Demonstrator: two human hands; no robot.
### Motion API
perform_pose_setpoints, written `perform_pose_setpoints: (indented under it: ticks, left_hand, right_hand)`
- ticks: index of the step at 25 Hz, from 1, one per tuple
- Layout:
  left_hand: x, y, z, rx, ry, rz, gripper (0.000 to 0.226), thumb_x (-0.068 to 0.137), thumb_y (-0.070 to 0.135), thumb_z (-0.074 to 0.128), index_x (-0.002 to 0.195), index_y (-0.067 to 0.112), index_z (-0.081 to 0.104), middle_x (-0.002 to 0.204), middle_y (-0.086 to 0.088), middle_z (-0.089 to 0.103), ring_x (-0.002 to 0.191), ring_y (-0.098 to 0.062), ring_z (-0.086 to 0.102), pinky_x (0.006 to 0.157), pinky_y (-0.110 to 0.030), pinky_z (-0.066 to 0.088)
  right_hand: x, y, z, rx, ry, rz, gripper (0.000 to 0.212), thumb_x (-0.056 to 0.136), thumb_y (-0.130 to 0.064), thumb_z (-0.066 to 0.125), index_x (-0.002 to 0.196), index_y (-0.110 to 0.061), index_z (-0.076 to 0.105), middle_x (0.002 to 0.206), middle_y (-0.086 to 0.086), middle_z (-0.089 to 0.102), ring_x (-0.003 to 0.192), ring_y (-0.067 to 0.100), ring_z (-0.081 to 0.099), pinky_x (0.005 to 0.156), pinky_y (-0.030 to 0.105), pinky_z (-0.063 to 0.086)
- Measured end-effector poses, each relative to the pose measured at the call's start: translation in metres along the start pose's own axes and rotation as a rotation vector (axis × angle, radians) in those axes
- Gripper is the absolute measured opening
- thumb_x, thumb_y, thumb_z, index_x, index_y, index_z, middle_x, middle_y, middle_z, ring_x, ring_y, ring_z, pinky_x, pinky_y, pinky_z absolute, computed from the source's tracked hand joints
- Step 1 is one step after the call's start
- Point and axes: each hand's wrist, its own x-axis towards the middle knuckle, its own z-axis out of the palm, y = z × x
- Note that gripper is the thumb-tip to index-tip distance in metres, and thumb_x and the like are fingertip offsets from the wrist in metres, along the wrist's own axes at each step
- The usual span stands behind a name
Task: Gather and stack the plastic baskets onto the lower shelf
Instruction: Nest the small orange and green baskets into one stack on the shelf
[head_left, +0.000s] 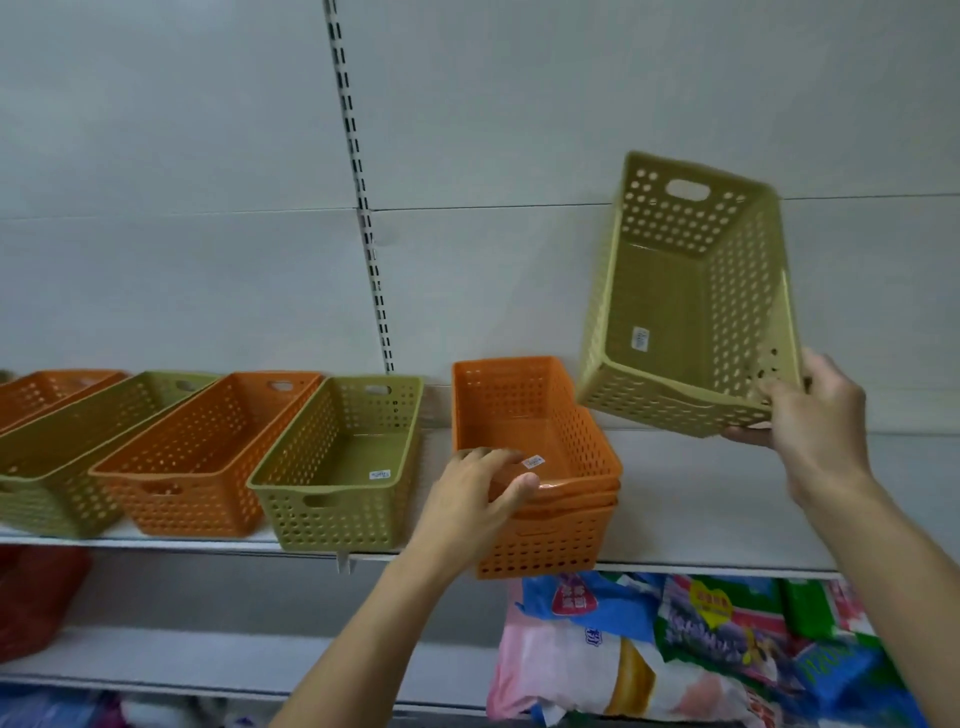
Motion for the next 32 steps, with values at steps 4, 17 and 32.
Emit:
perform_pose_setpoints:
  ticks: [4, 17, 32]
  left_hand:
    - [-0.015, -0.022, -0.021, -0.035, 0.137, -0.005, 0.047, 0.096, 0.046, 0.050, 0.139, 0.025, 0.052, 0.141, 0.010, 0.051, 0.130, -0.001, 0.039, 0.106, -0.023, 0.035]
    - [-0.064, -0.187, -0.166, 0.019, 0.317, -0.137, 0.030, 0.094, 0.024, 0.060, 0.124, 0.018, 0.066, 0.121, 0.005, 0.064, 0.115, -0.008, 0.050, 0.093, -0.024, 0.038]
    - [-0.075, -0.271, -0.200, 0.000, 0.137, -0.042, 0.040, 0.094, 0.028, 0.059, 0.133, 0.021, 0.057, 0.129, 0.004, 0.061, 0.121, -0.012, 0.052, 0.101, -0.024, 0.038]
  right_hand:
    - [-0.031, -0.014, 0.044, 0.053, -0.143, -0.018, 0.028, 0.095, -0.001, 0.045, 0.106, -0.021, 0.061, 0.095, 0.002, 0.067, 0.077, 0.020, 0.068, 0.052, 0.035, 0.060]
    - [-0.139, -0.013, 0.256, 0.053, -0.370, 0.060, 0.037, 0.096, 0.000, 0.042, 0.107, -0.031, 0.061, 0.104, 0.001, 0.069, 0.090, 0.023, 0.069, 0.059, 0.039, 0.061]
    - [-0.187, 0.011, 0.303, -0.830, -0.312, -0.018, 0.060, 0.090, -0.013, 0.051, 0.148, -0.015, 0.037, 0.152, 0.011, 0.043, 0.141, 0.034, 0.032, 0.110, 0.047, 0.032]
